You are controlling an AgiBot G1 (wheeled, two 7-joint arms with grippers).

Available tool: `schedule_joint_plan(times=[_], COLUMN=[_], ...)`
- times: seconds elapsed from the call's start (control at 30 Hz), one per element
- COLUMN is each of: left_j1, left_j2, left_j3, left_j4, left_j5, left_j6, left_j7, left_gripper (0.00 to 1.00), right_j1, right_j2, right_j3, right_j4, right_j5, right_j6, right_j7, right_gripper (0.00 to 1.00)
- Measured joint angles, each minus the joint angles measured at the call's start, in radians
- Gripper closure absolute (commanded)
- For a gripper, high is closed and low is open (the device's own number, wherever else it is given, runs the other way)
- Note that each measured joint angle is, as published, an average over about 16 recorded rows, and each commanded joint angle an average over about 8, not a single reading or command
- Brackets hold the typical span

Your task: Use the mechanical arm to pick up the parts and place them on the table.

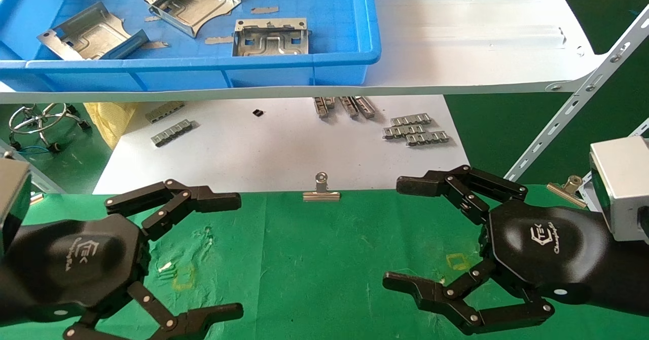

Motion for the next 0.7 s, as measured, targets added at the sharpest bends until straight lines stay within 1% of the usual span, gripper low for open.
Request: schedule_joint_plan(times=[0.23,0.5,0.7], left_j1=[0.0,0.0,0.0], left_j2=[0.0,0.0,0.0], left_j3=[0.0,0.0,0.0], left_j4=[0.0,0.0,0.0], left_j5=[0.0,0.0,0.0], left_j6=[0.0,0.0,0.0], left_j7=[0.0,0.0,0.0], left_gripper=[0.0,0.0,0.0], right_j1=[0.0,0.0,0.0], right_j2=[0.0,0.0,0.0], right_j3=[0.0,0.0,0.0], right_j4=[0.0,0.0,0.0], right_j5=[0.0,0.0,0.0], right_j6=[0.0,0.0,0.0], right_j7=[0.0,0.0,0.0], right_gripper=[0.0,1.0,1.0])
